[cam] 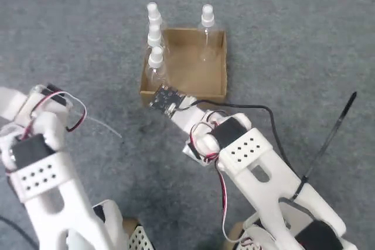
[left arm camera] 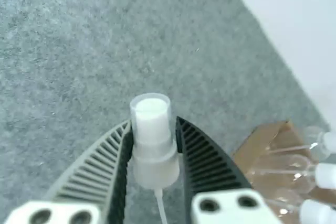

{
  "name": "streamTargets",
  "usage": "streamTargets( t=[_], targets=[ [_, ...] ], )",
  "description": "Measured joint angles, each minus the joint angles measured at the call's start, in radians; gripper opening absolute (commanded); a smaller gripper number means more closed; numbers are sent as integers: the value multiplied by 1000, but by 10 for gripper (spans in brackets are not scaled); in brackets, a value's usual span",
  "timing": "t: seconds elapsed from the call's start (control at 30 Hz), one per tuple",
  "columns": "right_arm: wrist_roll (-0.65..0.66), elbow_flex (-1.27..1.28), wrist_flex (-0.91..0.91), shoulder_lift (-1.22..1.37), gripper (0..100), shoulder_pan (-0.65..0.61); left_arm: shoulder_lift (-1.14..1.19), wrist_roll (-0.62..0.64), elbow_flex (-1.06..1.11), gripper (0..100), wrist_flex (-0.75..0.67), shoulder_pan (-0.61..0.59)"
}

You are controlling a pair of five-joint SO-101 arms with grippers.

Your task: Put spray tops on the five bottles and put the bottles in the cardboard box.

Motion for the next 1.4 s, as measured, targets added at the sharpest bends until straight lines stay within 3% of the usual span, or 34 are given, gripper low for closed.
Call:
streamTargets(
  t=[0.37, 0.97, 1.4],
  targets=[
    [-44, 0, -35, -14, 80, 55, -97, 49, 37, 12, -31, 133],
    [-97, 230, -173, -367, 80, 55, -339, 178, 37, 12, -32, 259],
    [-97, 331, -287, -466, 80, 54, -562, 265, 192, 12, -84, 264]
  ],
)
